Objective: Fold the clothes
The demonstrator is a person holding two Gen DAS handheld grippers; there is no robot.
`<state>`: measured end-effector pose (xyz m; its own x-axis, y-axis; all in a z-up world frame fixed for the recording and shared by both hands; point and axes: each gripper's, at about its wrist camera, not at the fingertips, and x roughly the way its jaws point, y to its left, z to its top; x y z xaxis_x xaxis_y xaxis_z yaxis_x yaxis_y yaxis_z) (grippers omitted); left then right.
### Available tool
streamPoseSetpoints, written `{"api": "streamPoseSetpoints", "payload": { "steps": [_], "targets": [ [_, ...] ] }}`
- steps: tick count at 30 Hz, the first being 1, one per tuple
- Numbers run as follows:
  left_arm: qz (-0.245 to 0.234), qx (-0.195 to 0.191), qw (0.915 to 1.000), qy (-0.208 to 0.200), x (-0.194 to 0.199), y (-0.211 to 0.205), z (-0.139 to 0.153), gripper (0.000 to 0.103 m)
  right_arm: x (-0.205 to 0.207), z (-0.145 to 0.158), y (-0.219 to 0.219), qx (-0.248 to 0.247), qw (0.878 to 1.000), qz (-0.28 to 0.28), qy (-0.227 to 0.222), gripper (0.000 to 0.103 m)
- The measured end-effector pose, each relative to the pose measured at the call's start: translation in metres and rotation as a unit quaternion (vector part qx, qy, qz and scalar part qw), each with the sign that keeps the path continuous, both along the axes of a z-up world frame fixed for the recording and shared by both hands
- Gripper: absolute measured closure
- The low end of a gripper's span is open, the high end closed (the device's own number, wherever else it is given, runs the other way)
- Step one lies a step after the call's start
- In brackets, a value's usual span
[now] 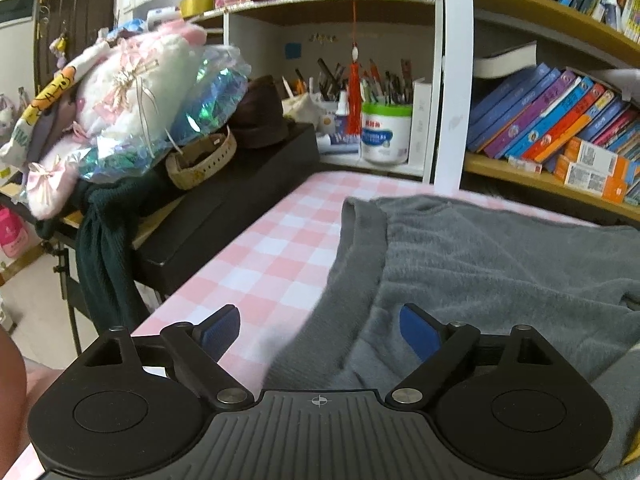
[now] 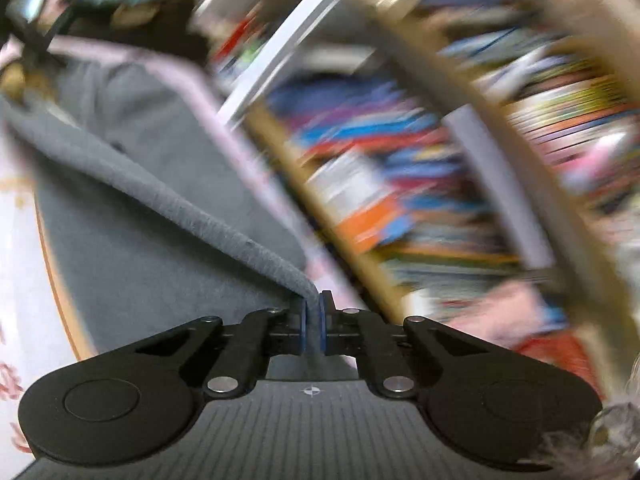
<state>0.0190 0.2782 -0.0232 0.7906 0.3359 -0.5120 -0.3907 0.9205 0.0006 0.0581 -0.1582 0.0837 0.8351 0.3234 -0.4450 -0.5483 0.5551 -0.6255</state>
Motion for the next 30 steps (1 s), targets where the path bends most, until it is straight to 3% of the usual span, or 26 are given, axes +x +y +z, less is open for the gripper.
{"api": "streamPoseSetpoints", "payload": {
  "steps": [2, 5, 7, 11, 13, 16, 19, 24, 27, 30],
  "targets": [
    [0.0, -0.003, 1.0, -0.007, -0.002, 0.001, 0.001, 0.013, -0.04, -0.001, -0.015, -0.013, 1.0, 0.019, 0.016, 0.097],
    [0.0, -0.008, 0.9999, -0.011, -0.002, 0.004, 0.001, 0.013, -0.093, -0.026, -0.03, -0.062, 0.992, 0.051, 0.096, 0.094],
    [0.001, -0.009, 0.9999, -0.013, -0.003, 0.004, 0.002, 0.013, -0.119, -0.044, -0.039, -0.074, 0.982, 0.059, 0.161, 0.086],
    [0.003, -0.008, 0.9999, -0.014, -0.003, 0.003, 0.002, 0.013, -0.14, -0.06, -0.05, -0.028, 0.968, 0.032, 0.245, 0.071],
    [0.004, -0.01, 0.9998, -0.017, -0.005, 0.004, 0.002, 0.013, -0.139, -0.059, -0.052, 0.018, 0.962, 0.015, 0.271, 0.071],
    [0.006, -0.015, 0.9996, -0.023, -0.007, 0.005, 0.002, 0.012, -0.132, -0.047, -0.055, 0.104, 0.953, -0.01, 0.284, 0.072],
    [0.009, -0.018, 0.9994, -0.028, -0.008, 0.007, 0.002, 0.012, -0.127, -0.037, -0.06, 0.146, 0.956, -0.056, 0.248, 0.072],
    [0.001, -0.043, 0.9978, -0.051, -0.029, 0.007, 0.004, 0.013, -0.099, -0.05, -0.061, 0.143, 0.957, -0.144, 0.205, 0.082],
    [-0.01, -0.034, 0.9978, -0.055, -0.049, 0.001, 0.009, 0.013, -0.086, -0.07, -0.068, 0.124, 0.955, -0.176, 0.206, 0.088],
    [-0.017, -0.034, 0.9976, -0.057, -0.069, -0.003, 0.014, 0.012, -0.075, -0.081, -0.08, 0.111, 0.955, -0.203, 0.186, 0.087]
  ]
}}
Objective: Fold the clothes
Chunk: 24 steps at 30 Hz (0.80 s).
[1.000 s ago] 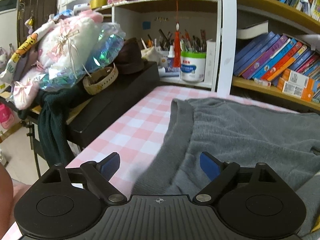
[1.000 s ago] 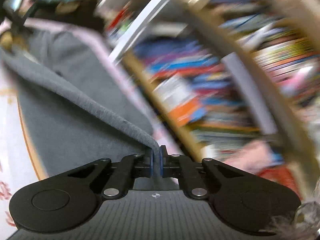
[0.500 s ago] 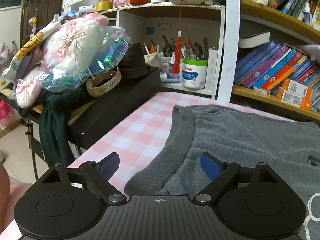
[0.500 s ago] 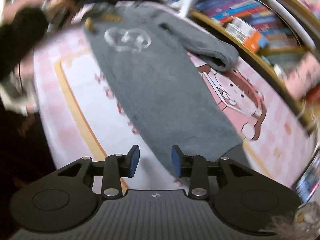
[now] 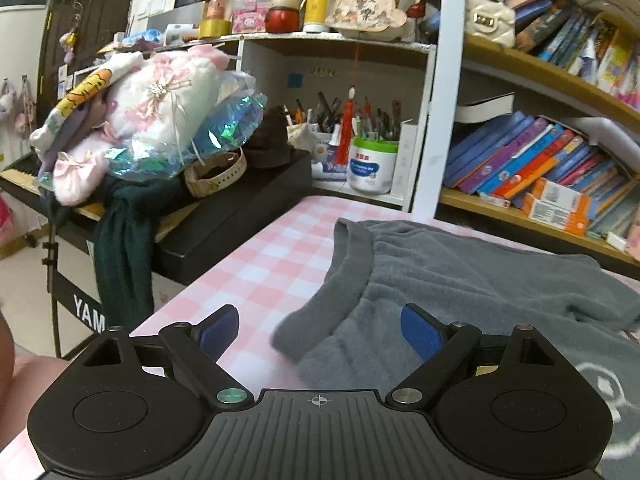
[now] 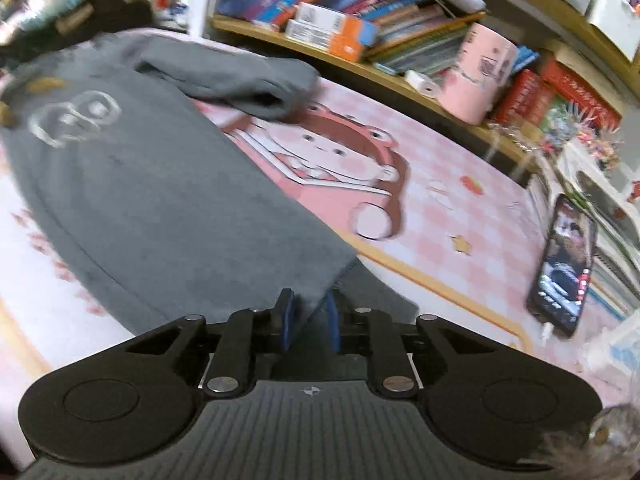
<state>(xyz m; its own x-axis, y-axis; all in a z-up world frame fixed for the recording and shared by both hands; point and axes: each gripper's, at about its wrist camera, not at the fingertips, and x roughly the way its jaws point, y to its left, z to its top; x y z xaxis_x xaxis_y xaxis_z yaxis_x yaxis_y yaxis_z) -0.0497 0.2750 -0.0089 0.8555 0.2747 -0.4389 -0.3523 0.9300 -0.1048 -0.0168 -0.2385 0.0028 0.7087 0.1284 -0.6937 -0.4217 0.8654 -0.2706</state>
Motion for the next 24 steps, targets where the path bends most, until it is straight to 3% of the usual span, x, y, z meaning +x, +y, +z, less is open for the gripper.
{"api": "streamPoseSetpoints", "payload": {
  "steps": [7, 11, 15, 18, 22, 24],
  "targets": [
    [-0.014, -0.004, 0.9994, 0.031, -0.021, -0.014, -0.006, 0.012, -0.008, -0.009, 0.005, -0.047, 0.998, 0.019, -0.033, 0.083],
    [-0.012, -0.003, 0.9989, 0.046, -0.019, -0.021, -0.01, 0.014, -0.012, -0.01, 0.002, -0.048, 0.998, 0.032, -0.041, 0.083],
    [-0.011, -0.021, 0.9983, 0.054, -0.01, -0.019, -0.014, 0.017, -0.018, -0.014, 0.008, -0.082, 0.993, 0.05, -0.061, 0.084],
    [-0.002, -0.048, 0.9976, 0.049, 0.0, -0.01, -0.014, 0.032, -0.017, -0.014, 0.006, -0.078, 0.994, 0.051, -0.061, 0.084],
    [0.016, -0.079, 0.9952, 0.054, 0.014, 0.0, -0.016, 0.069, -0.015, -0.012, 0.001, -0.056, 0.996, 0.046, -0.056, 0.084],
    [0.012, -0.067, 0.996, 0.059, 0.018, -0.004, -0.017, 0.08, -0.015, -0.012, -0.001, -0.049, 0.996, 0.043, -0.055, 0.084]
  ]
}}
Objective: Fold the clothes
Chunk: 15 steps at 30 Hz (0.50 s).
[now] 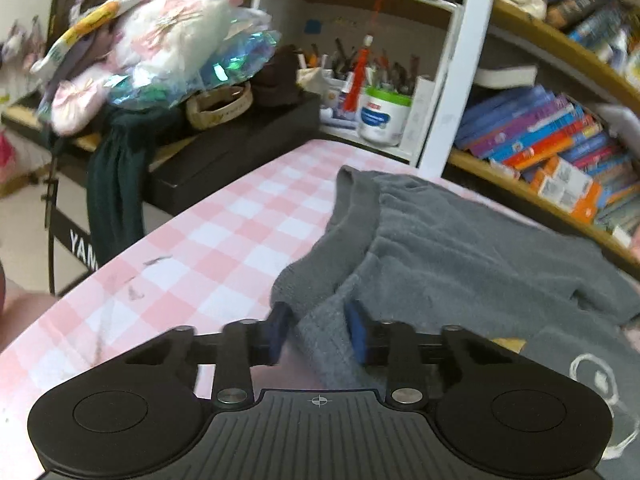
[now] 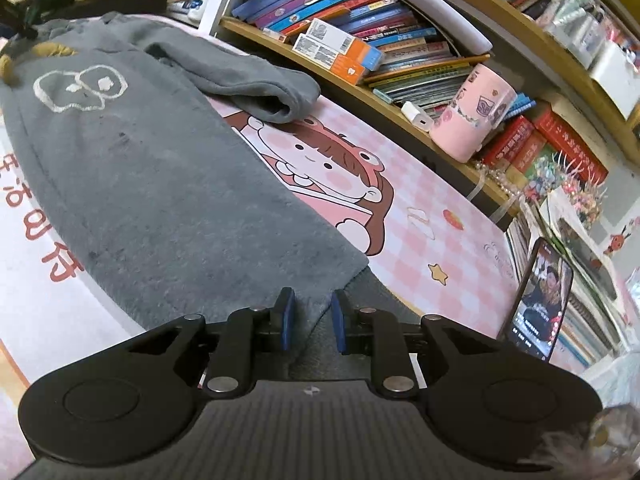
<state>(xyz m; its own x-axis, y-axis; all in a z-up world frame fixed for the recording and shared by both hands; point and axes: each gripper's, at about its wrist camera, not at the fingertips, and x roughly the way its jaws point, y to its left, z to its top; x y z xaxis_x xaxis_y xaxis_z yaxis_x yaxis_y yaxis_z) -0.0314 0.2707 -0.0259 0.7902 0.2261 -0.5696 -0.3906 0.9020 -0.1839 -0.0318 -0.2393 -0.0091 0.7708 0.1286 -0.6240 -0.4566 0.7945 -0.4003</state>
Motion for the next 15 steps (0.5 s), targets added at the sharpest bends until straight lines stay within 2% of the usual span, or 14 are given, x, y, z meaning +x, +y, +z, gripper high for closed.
{"api": "streamPoseSetpoints", "payload": {
  "steps": [2, 5, 6, 8, 10, 11, 15],
  "targets": [
    [-0.009, -0.002, 0.9999, -0.014, -0.003, -0.002, 0.002, 0.09, -0.001, 0.0, 0.0, 0.001, 1.0, -0.002, 0.0, 0.084],
    [0.015, -0.016, 0.9966, -0.079, -0.03, 0.008, 0.021, 0.093, -0.002, 0.002, 0.0, 0.009, 1.0, -0.001, 0.009, 0.084],
    [0.022, -0.017, 0.9958, -0.088, -0.038, 0.012, 0.025, 0.093, -0.003, 0.004, 0.0, 0.021, 1.0, 0.006, 0.018, 0.083],
    [0.035, 0.003, 0.9966, -0.075, -0.049, 0.014, 0.025, 0.093, -0.005, 0.008, -0.001, 0.047, 0.998, 0.023, 0.037, 0.082],
    [0.042, 0.02, 0.9981, -0.04, -0.051, 0.016, 0.015, 0.093, -0.008, 0.008, 0.002, 0.06, 0.997, 0.036, 0.041, 0.08],
    [0.042, 0.021, 0.9986, -0.022, -0.052, 0.018, 0.008, 0.092, -0.009, 0.008, 0.005, 0.059, 0.997, 0.04, 0.04, 0.08],
    [0.042, 0.007, 0.9991, -0.006, -0.056, 0.024, -0.002, 0.084, -0.008, 0.009, 0.007, 0.06, 0.997, 0.039, 0.041, 0.08]
  ]
}}
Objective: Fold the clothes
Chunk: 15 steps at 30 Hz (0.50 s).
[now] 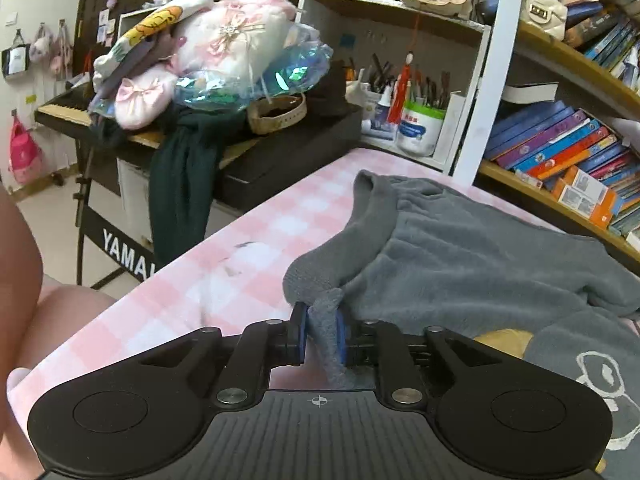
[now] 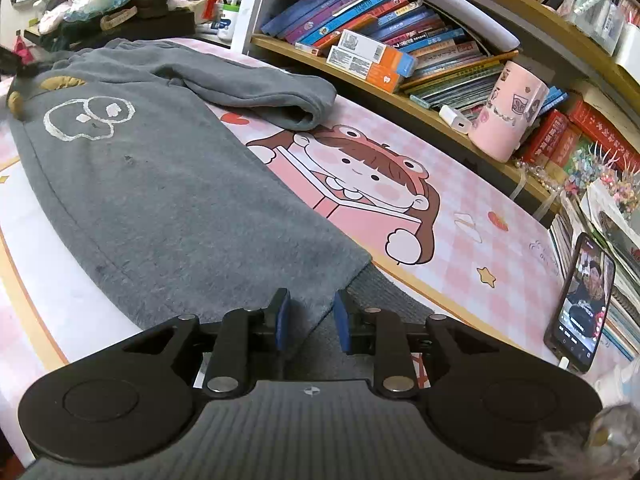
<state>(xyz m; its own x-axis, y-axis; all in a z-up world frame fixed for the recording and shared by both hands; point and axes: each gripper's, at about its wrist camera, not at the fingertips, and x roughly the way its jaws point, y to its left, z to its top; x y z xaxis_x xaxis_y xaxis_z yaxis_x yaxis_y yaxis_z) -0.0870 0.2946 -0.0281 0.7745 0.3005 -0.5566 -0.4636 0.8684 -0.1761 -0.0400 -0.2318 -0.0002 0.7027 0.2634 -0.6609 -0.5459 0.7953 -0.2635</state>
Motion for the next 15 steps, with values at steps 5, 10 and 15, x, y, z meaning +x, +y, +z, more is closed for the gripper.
{"api": "streamPoseSetpoints", "payload": {
  "steps": [5, 10, 15],
  "targets": [
    [0.004, 0.046, 0.9989, 0.009, 0.0, -0.008, 0.008, 0.06, 0.0, 0.0, -0.004, 0.015, 1.0, -0.005, 0.003, 0.078],
    [0.021, 0.156, 0.9859, -0.055, -0.022, -0.034, 0.04, 0.06, 0.0, -0.001, -0.006, 0.025, 1.0, -0.01, 0.004, 0.078],
    [-0.096, 0.079, 0.9906, -0.057, -0.009, -0.049, 0.039, 0.06, 0.001, -0.002, -0.004, 0.031, 0.999, -0.019, 0.002, 0.077]
  ]
}}
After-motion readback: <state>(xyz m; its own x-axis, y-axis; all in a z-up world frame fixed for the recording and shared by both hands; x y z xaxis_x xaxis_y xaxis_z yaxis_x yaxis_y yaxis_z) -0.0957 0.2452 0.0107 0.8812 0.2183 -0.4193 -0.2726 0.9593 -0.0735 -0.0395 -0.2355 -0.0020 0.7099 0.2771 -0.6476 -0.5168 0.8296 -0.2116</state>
